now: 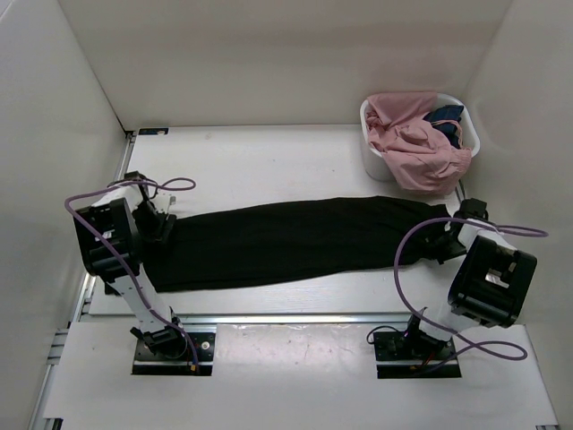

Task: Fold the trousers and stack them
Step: Fold the trousers

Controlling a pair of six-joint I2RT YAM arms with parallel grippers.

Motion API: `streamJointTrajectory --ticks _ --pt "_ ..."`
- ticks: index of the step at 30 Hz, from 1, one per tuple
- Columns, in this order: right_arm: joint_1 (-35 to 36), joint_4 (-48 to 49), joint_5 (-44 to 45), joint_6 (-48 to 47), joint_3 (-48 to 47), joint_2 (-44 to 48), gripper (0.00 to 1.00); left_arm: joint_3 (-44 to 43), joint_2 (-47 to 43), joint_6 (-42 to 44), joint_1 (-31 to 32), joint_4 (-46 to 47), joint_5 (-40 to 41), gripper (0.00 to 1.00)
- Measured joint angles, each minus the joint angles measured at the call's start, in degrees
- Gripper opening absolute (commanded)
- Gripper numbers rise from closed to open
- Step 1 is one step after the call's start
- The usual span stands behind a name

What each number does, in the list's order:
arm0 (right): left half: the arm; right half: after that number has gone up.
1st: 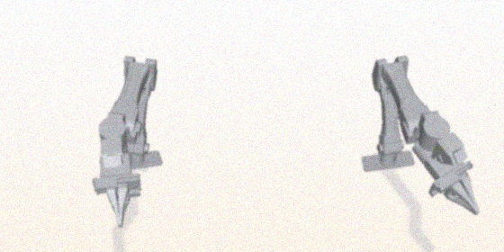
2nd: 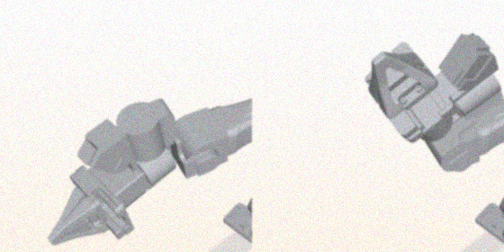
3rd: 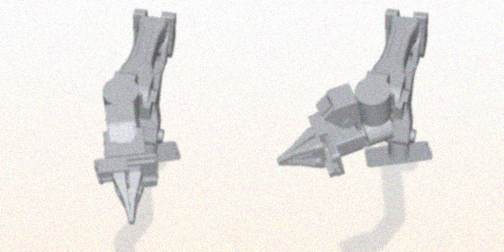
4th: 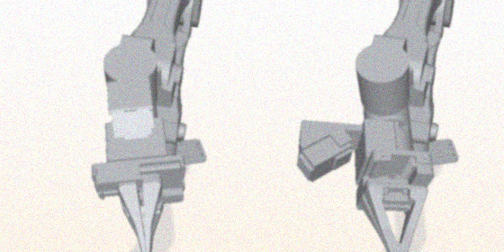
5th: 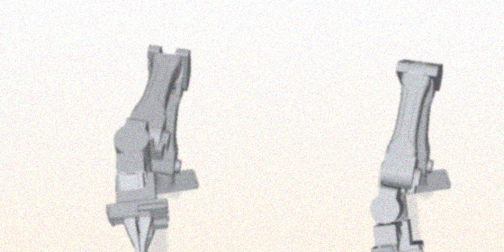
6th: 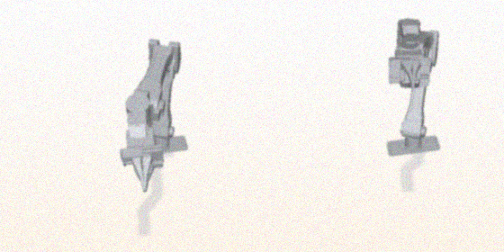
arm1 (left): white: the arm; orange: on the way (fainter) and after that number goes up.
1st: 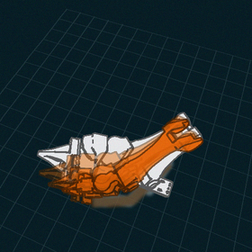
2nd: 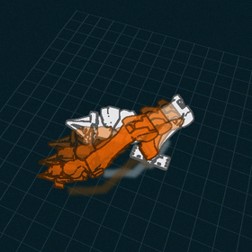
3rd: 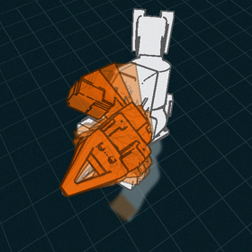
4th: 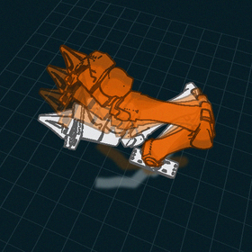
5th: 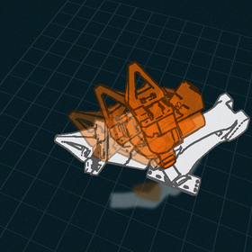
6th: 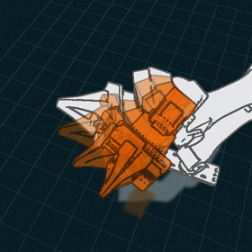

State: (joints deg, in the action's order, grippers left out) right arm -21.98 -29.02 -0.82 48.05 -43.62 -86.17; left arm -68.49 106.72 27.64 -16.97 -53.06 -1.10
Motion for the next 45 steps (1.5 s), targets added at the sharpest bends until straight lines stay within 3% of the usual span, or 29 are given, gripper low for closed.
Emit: streamJointTrajectory --ticks 6,10,14,16,20,23,27,30,33,37,42,45 --pt "-4.07 -3.65 12.09 -4.96 -0.37 6.93 0.00 -0.09 0.00 -2.29 7.06 -0.81 1.31 0.75" --pt "3.32 -8.63 23.43 -10.27 -6.78 13.18 0.00 -0.09 0.02 -3.69 12.59 -0.90 1.75 0.75" --pt "21.75 -10.69 32.87 -12.15 -10.97 18.25 0.00 -0.72 1.38 -4.42 15.63 -1.42 2.86 0.75" --pt "36.57 -13.79 38.56 -10.12 -12.44 18.47 0.00 -1.75 2.38 -4.63 16.44 -2.43 3.72 0.75" --pt "64.59 -21.14 45.22 -0.20 -19.02 8.28 0.00 -3.96 4.39 -4.70 17.18 -4.63 4.83 0.75" --pt "69.57 -25.99 47.69 8.92 -20.72 -0.02 0.00 -4.87 5.18 -4.81 17.27 -5.57 5.01 0.75" --pt "60.87 -26.47 48.06 12.83 -10.12 4.63 0.00 -4.96 5.25 -4.85 17.27 -5.68 5.05 0.75" --pt "46.31 -24.90 47.04 10.25 -3.32 15.65 0.00 -5.03 5.33 -4.85 17.27 -5.77 5.05 0.75" --pt "32.54 -23.15 45.86 4.57 -3.19 21.16 0.00 -5.03 5.33 -4.85 17.27 -5.77 5.03 0.75" --pt "20.81 -19.65 41.62 -5.01 -8.24 19.61 0.00 -5.01 5.46 -4.85 17.27 -5.77 5.01 0.74" --pt "15.67 -17.16 35.10 -13.99 -20.50 10.95 0.03 -5.01 5.64 -4.79 17.09 -6.08 4.98 0.74" --pt "16.22 -15.45 29.16 -16.15 -20.24 9.40 0.03 -4.83 5.68 -4.94 16.31 -6.05 4.85 0.74"
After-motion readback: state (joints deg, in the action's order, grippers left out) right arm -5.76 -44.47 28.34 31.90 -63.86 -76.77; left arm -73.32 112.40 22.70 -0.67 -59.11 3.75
